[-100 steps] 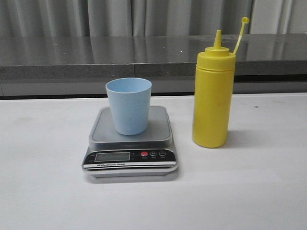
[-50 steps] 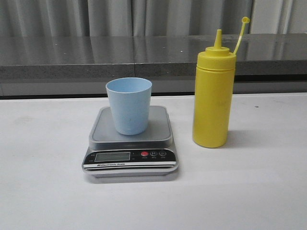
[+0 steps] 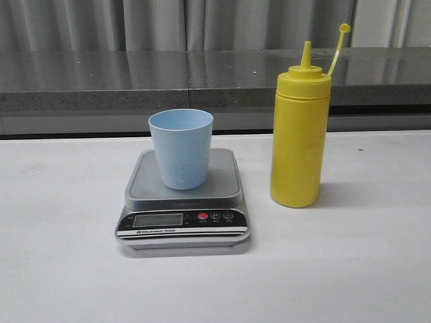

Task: Pour seasoning into cup on scale with both arms

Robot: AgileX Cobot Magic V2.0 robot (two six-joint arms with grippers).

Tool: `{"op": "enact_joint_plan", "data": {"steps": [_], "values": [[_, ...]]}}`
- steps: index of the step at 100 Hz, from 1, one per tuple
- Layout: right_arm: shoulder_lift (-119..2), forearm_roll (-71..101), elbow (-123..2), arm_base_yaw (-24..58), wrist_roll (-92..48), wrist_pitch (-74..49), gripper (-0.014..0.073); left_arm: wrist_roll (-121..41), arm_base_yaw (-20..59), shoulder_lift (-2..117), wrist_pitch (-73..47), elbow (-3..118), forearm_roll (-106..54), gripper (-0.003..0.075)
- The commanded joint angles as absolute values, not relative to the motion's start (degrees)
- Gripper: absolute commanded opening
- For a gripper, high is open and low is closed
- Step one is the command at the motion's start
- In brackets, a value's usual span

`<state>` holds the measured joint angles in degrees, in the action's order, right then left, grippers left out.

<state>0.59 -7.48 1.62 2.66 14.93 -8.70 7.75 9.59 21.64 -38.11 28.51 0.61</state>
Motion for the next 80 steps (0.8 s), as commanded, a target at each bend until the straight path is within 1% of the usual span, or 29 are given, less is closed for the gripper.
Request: {"op": "enact_joint_plan", "data": {"steps": [1, 39, 46, 53, 67, 80], "values": [[2.0, -8.1, 0.7, 2.4, 14.4, -4.5, -0.0069, 8.4, 9.5, 22.0, -34.1, 30.1, 0.4, -0.002], [2.0, -8.1, 0.7, 2.4, 14.4, -4.5, -0.0069, 8.4, 9.5, 22.0, -34.3, 30.0, 1.3, -0.002], [2.0, -8.1, 0.7, 2.4, 14.4, -4.5, -0.0069, 8.4, 9.3, 22.0, -32.8, 29.8, 1.4, -0.002], [2.0, -8.1, 0.7, 2.4, 14.4, -4.5, -0.0069, 8.4, 8.4, 22.0, -29.3, 28.9, 1.5, -0.002], [2.0, -8.1, 0.7, 2.4, 14.4, -4.5, -0.0069, 7.8, 6.0, 21.9, -18.2, 24.3, 3.0, -0.002], [2.0, -8.1, 0.7, 2.4, 14.4, -4.5, -0.0069, 7.7, 3.8, 19.5, -10.5, 19.2, 3.4, -0.002]]}}
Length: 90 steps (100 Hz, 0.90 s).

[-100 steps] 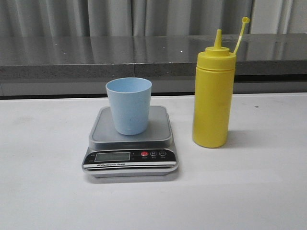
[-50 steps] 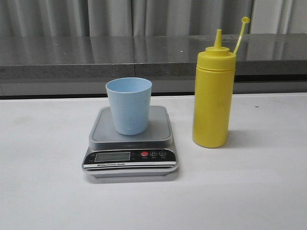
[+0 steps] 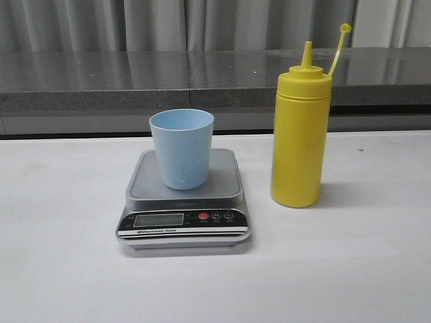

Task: Pour seasoning into cup on scale with both arms

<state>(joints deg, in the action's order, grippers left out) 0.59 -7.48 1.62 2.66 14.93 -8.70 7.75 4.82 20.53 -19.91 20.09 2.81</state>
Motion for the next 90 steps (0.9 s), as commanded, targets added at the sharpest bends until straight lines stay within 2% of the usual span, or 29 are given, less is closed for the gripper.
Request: {"op": "enact_joint_plan", "data": {"steps": [1, 15, 58, 65, 90], "values": [[2.0, -8.1, 0.7, 2.4, 14.4, -4.5, -0.0069, 7.6, 3.7, 19.3, -10.2, 19.0, 3.4, -0.002], [2.0, -8.1, 0.7, 2.4, 14.4, -4.5, -0.0069, 5.9, 1.6, 15.7, -5.0, 13.1, 3.4, -0.002], [2.0, -8.1, 0.7, 2.4, 14.4, -4.5, -0.0069, 5.8, -1.2, 0.5, -1.9, -2.3, 3.4, -0.002], [2.0, -8.1, 0.7, 2.4, 14.4, -4.5, -0.0069, 5.8, -1.2, -2.1, -6.2, -2.0, 3.4, -0.002], [1.9, -8.1, 0.7, 2.4, 14.4, -4.5, -0.0069, 5.8, -1.2, -2.0, -5.4, -2.1, 3.4, -0.002]]}}
